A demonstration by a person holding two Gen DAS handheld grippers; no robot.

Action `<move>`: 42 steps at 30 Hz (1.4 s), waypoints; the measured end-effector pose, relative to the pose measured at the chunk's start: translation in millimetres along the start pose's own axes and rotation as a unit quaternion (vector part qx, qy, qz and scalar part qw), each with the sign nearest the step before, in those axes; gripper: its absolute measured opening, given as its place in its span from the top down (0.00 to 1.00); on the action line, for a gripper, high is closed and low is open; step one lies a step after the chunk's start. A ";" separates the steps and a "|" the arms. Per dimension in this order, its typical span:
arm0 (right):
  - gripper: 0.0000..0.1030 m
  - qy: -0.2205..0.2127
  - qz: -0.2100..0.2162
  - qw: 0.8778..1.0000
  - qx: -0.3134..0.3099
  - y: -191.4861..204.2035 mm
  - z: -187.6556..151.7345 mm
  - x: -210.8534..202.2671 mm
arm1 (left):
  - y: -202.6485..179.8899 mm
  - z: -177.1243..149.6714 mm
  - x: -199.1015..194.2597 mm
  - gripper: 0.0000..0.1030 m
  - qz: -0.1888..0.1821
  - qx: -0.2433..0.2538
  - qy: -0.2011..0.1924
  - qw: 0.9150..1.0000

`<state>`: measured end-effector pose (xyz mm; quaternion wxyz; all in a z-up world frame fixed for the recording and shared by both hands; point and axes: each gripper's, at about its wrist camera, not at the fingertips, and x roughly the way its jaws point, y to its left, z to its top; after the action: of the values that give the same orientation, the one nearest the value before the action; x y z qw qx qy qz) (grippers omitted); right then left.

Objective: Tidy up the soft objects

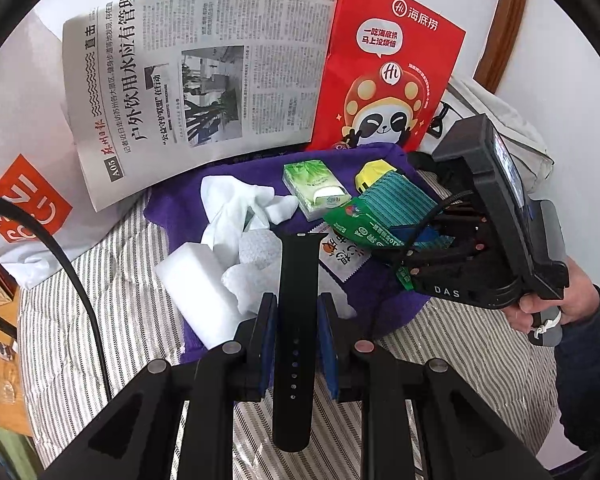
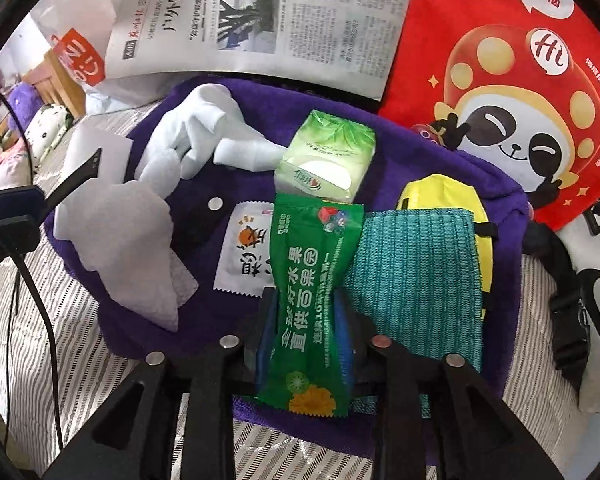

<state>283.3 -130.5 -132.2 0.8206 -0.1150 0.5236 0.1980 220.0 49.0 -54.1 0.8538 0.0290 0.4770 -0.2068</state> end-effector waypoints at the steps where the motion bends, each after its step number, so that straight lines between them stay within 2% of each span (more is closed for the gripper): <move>1: 0.65 -0.002 0.005 1.000 0.002 -0.5 0.1 -1.0 | 0.1 -0.1 -0.2 0.81 0.000 0.000 0.000 1.000; 2: 0.63 -0.003 0.010 1.000 0.003 -0.8 -0.3 -1.5 | -0.1 0.2 0.1 0.81 0.000 0.001 0.000 1.000; 4: 0.51 -0.004 0.018 1.000 0.003 -0.8 -1.4 -3.7 | -0.2 0.8 0.8 0.81 0.000 0.001 0.002 1.000; 6: 0.45 -0.005 0.017 1.000 0.001 0.3 -3.5 -6.0 | -0.7 1.3 1.8 0.81 0.001 0.002 0.003 1.000; 9: 0.44 -0.012 0.002 1.000 -0.001 -0.9 -11.5 -14.5 | -2.9 2.2 3.4 0.81 0.002 0.003 0.007 1.000; 17: 0.43 -0.027 -0.002 0.999 0.029 -22.5 -29.4 -38.2 | -20.5 10.6 6.0 0.81 -0.001 0.020 0.011 1.000; 22: 0.43 -0.039 -0.001 0.998 0.057 -36.3 -42.8 -54.3 | -33.8 18.4 16.9 0.81 -0.014 0.026 0.017 0.999; 34: 0.43 -0.050 -0.015 0.993 0.110 -58.6 -73.5 -75.7 | -63.8 43.0 62.2 0.81 -0.045 0.059 0.036 0.997; 38: 0.43 -0.057 -0.013 0.991 0.119 -61.8 -77.7 -81.0 | -68.4 57.4 76.7 0.81 -0.042 0.077 0.038 0.995; 42: 0.43 -0.057 -0.014 0.991 0.121 -64.0 -81.1 -82.7 | -72.4 58.5 100.6 0.81 -0.029 0.100 0.057 0.993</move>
<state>214.9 -236.8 -93.1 0.8598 -0.0104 0.4941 0.1283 285.6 -64.3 -94.8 0.8116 0.1122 0.5027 -0.2759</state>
